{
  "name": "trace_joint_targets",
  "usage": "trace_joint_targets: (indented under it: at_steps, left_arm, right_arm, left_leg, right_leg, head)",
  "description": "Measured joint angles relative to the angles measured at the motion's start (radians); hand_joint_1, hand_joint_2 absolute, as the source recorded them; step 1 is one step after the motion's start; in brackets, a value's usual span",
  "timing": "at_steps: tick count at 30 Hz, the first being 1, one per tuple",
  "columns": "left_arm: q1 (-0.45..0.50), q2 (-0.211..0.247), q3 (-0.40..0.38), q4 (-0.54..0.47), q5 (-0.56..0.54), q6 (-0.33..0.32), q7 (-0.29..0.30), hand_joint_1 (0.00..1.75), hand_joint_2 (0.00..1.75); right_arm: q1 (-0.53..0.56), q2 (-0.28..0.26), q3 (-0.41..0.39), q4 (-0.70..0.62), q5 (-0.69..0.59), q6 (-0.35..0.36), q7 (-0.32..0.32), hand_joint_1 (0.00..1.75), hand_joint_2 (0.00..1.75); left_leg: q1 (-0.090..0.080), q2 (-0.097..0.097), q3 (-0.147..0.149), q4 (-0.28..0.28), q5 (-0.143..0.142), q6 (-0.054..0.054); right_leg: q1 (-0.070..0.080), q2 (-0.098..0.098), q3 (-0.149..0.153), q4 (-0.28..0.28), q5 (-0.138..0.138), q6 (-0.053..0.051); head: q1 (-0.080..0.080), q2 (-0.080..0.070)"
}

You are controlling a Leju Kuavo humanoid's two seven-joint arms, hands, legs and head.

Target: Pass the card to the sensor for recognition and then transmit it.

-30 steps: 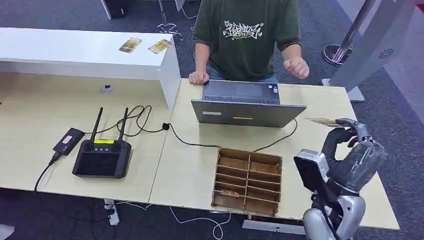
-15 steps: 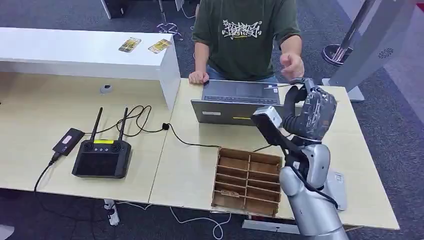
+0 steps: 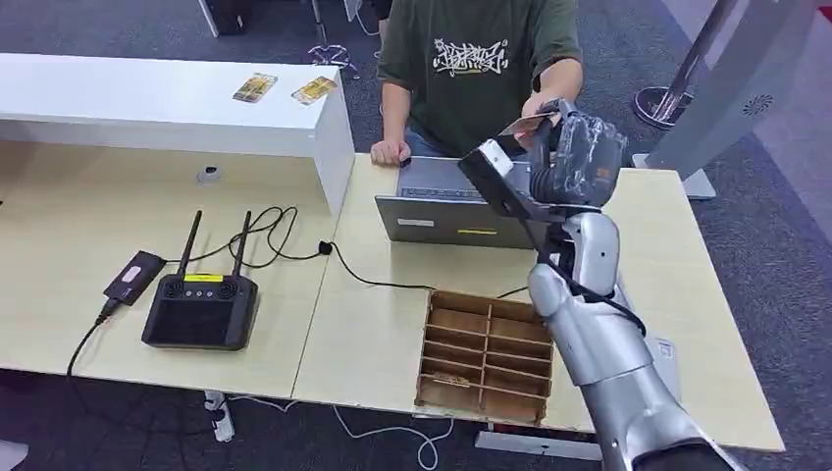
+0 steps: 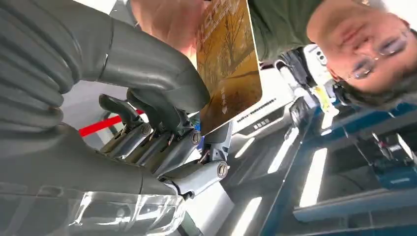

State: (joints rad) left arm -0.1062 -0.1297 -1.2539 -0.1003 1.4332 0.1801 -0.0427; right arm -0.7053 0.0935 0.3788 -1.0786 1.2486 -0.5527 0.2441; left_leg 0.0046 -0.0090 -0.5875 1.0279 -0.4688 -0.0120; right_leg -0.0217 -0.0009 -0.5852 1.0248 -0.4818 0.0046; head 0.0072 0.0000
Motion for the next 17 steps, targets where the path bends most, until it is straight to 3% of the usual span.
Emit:
trace_joint_targets:
  at_steps: [11,17]
  left_arm:
    - [-0.005,0.004,-0.024,-0.002,-0.023,-0.003,0.013,0.0,0.0]
    - [-0.006,0.005,-0.029,-0.003,-0.023,-0.003,0.016,0.0,0.0]
  right_arm:
    - [-0.165,0.02,0.0,0.238,0.06,-0.003,0.071,1.75,1.75]
    - [-0.204,0.021,0.0,0.31,0.062,-0.003,0.078,1.75,1.75]
  left_leg:
    - [0.0,-0.001,0.0,0.0,0.0,0.0]
    - [0.0,-0.001,0.0,0.0,0.0,0.0]
  right_leg:
    - [0.0,0.0,0.0,0.0,0.0,0.0]
    - [0.0,0.0,0.0,0.0,0.0,0.0]
  head:
    - [0.0,0.0]
    - [0.0,0.0]
